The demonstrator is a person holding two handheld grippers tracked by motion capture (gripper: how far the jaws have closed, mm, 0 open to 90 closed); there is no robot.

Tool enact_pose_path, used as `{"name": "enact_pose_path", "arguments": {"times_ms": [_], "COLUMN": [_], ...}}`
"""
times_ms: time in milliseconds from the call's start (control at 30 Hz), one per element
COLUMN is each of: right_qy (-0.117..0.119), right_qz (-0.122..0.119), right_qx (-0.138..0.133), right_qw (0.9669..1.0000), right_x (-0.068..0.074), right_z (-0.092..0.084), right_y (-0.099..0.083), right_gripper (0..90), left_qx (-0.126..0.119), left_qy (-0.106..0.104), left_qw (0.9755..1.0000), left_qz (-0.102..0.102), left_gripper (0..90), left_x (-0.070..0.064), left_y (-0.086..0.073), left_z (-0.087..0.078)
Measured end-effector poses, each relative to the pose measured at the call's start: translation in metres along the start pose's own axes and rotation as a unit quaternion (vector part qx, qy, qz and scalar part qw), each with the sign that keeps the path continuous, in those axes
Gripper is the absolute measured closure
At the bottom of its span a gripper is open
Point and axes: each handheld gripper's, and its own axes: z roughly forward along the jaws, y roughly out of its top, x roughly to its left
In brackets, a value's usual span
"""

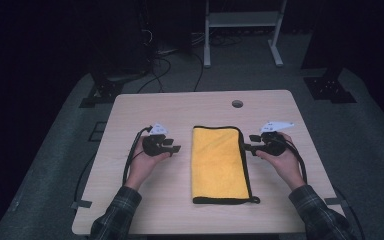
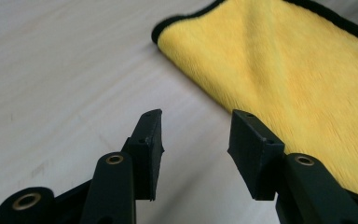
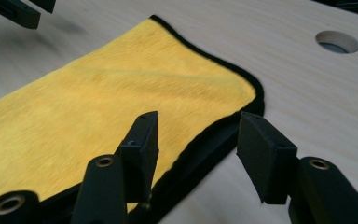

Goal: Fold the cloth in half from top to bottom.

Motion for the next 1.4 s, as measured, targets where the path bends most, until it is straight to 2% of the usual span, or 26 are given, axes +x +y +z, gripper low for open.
{"name": "enact_pose_path", "arguments": {"times_ms": [100,233,300,400,467,567,633,733,967,1000,1133,1333,1400], "right_qy": [-0.008,-0.015,-0.016,-0.021,-0.025,-0.028,-0.026,-0.02,-0.021,-0.022,-0.016,0.003,0.01], "right_qz": [0.006,0.009,0.012,0.021,0.022,0.035,0.036,0.037,0.016,0.013,0.009,0.004,0.01], "right_qx": [0.006,0.014,0.016,0.018,0.02,0.011,0.028,0.027,0.04,0.047,0.043,0.042,0.045], "right_qw": [0.9999,0.9998,0.9997,0.9994,0.9992,0.9989,0.9986,0.9987,0.9988,0.9986,0.9989,0.9991,0.9989], "right_x": [-0.011,-0.025,-0.03,-0.04,-0.046,-0.053,-0.057,-0.058,-0.056,-0.056,-0.057,-0.053,-0.053], "right_z": [0.014,0.031,0.038,0.049,0.056,0.063,0.07,0.077,0.088,0.09,0.091,0.09,0.089], "right_y": [0.009,0.017,0.019,0.021,0.023,0.021,0.019,0.018,0.017,0.015,0.013,0.012,0.013], "right_gripper": [46.8,47.2,47.2,47.6,47.5,47.0,45.2,43.6,43.0,43.0,43.2,60.8,66.3], "left_qx": [-0.006,-0.002,-0.002,-0.005,-0.004,0.001,0.001,0.017,0.038,0.037,0.036,0.037,0.035], "left_qy": [0.0,0.004,0.004,0.005,0.013,0.015,0.015,0.023,0.029,0.027,0.024,0.023,0.012], "left_qw": [1.0,1.0,1.0,0.9999,0.9998,0.9997,0.9996,0.9995,0.9988,0.9989,0.999,0.999,0.9993], "left_qz": [-0.002,0.001,-0.005,-0.015,-0.014,-0.018,-0.022,-0.011,-0.011,-0.012,-0.012,-0.013,-0.011], "left_gripper": [53.9,53.6,53.3,52.9,52.6,51.7,51.0,50.1,48.0,47.8,47.7,48.8,55.7], "left_x": [0.005,0.012,0.015,0.018,0.019,0.021,0.021,0.022,0.027,0.027,0.029,0.028,0.027], "left_y": [0.013,0.029,0.035,0.041,0.044,0.047,0.048,0.048,0.043,0.043,0.042,0.042,0.042], "left_z": [0.012,0.031,0.04,0.054,0.062,0.073,0.081,0.088,0.098,0.098,0.099,0.1,0.099]}}
